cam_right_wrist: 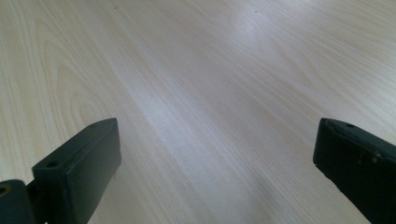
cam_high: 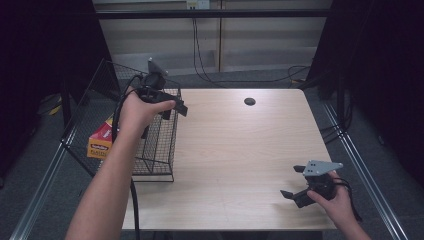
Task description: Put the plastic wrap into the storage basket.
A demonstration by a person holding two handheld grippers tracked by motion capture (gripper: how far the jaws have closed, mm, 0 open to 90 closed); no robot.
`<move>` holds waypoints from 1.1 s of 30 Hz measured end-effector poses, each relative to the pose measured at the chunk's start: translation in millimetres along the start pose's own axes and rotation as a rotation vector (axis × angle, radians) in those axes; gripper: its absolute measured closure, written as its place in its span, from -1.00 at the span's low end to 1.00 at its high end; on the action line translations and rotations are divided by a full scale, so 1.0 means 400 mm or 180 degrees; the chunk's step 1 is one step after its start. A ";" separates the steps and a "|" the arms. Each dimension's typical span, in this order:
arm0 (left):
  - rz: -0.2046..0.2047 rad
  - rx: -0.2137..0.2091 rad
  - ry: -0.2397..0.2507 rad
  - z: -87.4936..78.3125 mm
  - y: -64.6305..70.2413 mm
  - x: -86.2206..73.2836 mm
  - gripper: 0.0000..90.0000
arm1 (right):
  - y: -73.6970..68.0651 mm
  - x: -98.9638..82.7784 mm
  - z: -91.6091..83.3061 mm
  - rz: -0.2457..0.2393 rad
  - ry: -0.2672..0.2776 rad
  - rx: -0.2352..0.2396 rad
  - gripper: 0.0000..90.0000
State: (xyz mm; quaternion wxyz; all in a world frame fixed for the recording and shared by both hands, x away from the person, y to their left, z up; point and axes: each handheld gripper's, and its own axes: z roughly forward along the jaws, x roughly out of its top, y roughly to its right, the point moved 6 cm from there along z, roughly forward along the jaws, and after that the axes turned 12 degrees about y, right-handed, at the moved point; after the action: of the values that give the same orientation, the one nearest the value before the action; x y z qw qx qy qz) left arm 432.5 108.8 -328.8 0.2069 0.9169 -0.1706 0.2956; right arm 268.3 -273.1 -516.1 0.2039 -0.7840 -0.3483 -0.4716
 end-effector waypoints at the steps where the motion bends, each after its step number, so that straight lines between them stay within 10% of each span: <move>1: -0.0015 -0.0026 0.0017 0.005 0.007 -0.001 -0.65 | 0.000 0.000 0.000 0.0002 -0.0001 0.0007 -0.98; 33: 0.0200 -0.0402 -0.0031 0.095 0.083 -0.080 -0.67 | -0.004 -0.004 0.001 -0.0007 -0.0034 0.0015 -0.98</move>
State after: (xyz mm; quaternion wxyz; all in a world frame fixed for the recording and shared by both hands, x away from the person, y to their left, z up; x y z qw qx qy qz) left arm 411.4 68.3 -367.2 0.2542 0.8976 -0.2186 0.2861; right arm 266.9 -272.5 -517.7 0.2034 -0.7856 -0.3514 -0.4668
